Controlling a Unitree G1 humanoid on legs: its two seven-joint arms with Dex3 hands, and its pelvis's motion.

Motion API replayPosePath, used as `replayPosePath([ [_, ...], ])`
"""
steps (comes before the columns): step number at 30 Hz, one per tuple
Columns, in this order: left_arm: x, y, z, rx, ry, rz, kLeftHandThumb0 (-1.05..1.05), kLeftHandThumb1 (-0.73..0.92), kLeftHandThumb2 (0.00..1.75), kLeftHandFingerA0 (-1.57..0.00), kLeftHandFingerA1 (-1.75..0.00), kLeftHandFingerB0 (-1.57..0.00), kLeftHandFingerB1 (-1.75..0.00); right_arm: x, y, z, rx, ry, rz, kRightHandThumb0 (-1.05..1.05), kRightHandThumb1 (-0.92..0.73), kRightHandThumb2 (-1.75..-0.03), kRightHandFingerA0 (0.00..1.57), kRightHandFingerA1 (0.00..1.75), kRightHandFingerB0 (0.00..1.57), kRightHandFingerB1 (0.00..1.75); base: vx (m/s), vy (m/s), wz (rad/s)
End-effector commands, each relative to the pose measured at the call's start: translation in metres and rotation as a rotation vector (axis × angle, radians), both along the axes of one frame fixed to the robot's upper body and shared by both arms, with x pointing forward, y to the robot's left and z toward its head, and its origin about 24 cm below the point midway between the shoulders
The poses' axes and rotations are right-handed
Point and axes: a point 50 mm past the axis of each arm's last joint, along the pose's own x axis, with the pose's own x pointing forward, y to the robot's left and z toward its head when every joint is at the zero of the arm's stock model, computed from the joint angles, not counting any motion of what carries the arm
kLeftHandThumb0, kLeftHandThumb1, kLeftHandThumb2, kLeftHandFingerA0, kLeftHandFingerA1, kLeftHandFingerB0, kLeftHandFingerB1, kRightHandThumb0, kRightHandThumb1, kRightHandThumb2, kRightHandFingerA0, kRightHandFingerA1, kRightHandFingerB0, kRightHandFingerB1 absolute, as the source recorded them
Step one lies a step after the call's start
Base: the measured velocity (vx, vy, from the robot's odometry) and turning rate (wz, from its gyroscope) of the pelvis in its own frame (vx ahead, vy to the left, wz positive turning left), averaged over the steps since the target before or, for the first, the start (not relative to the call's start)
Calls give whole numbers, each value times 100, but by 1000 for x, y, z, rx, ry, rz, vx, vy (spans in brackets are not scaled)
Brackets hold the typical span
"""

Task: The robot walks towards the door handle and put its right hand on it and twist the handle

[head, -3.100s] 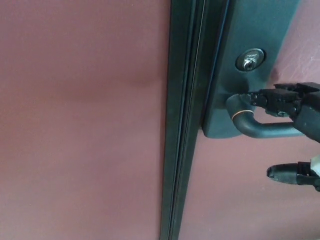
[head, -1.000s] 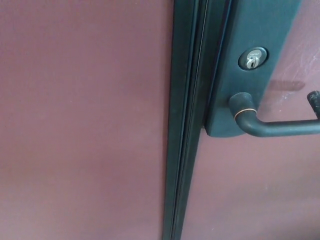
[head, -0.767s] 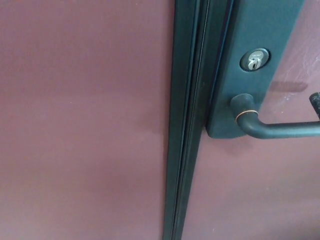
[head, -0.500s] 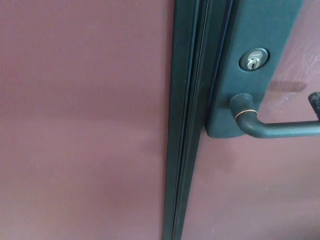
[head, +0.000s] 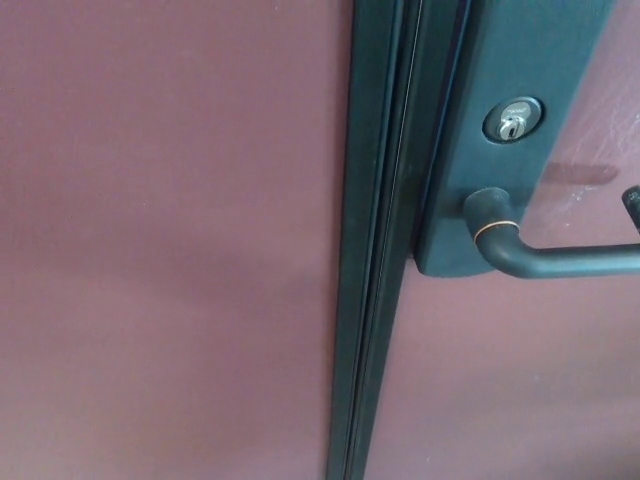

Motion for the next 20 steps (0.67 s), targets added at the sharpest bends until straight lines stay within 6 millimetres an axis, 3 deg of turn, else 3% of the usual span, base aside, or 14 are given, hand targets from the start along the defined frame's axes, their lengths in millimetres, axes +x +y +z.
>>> replayPosePath([
  [1,9,-9,-3,-14,-8,-8,-29,52,55,-77,-68,-60,-62,-14,26,-35,-388,69,98,-71,-57,-95,2,31,3,22,0,0,0],
  [9,9,-10,-3,-17,1,-29,-29,51,55,-77,-67,-60,-61,-23,21,-36,-427,76,120,-75,-58,-95,2,25,7,18,0,0,0],
  [20,11,-9,-2,-13,0,-39,-29,51,55,-77,-67,-60,-61,-20,22,-36,-437,85,125,-74,-57,-95,2,26,7,18,0,0,0],
])
